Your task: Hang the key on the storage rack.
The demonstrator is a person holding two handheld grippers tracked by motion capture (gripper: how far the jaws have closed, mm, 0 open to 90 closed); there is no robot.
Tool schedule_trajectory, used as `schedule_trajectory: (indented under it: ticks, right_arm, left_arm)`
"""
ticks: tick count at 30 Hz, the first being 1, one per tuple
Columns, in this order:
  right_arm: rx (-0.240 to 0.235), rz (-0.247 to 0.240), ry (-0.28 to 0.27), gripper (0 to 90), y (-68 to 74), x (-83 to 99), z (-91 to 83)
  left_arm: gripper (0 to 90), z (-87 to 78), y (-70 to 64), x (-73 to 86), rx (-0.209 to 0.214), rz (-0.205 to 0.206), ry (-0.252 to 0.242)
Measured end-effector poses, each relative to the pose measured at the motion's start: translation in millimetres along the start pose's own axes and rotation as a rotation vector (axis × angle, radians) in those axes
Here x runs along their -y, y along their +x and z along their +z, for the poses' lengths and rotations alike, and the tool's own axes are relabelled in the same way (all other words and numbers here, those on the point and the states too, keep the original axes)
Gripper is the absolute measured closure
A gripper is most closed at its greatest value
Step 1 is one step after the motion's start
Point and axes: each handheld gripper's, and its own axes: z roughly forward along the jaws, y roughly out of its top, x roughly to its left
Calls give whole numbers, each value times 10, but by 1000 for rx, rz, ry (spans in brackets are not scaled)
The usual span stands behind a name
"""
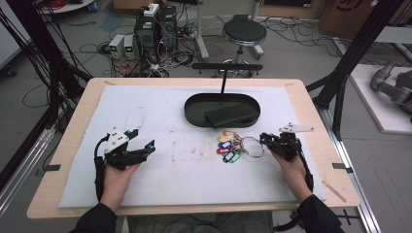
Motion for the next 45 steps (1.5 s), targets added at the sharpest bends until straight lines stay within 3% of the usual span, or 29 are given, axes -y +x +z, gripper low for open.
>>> schedule_trajectory:
  ticks: [5,11,15,20,24,32,38,45]
  right_arm:
    - [-38,-51,27,754,-20,-22,119]
    - [-26,-96,128,712,-61,-82,313]
    - [-18,-126,163,710,-62,-69,401]
    - [-17,-130,199,744,-82,-102,427]
    - [-14,-126,195,844,-104,-99,422]
    - [-15,-97,190,880,-111,-105,408]
    - [-27,-60,125,880,-102,-139,329]
    - [-58,-59,63,879,-51,-175,228]
  left_arm:
    - [250,-2,-1,9,2,0,2]
    - [251,-23,2,20,3,3,3]
    - [251,-38,10,32,0,0,4]
    - [251,-48,12,46,-5,-4,8]
    - [252,-70,-3,44,-5,2,6]
    - [252,-96,11,51,-14,-4,2]
    - [252,-89,8,52,-13,-3,4]
    - [252,-78,-3,43,-10,0,3]
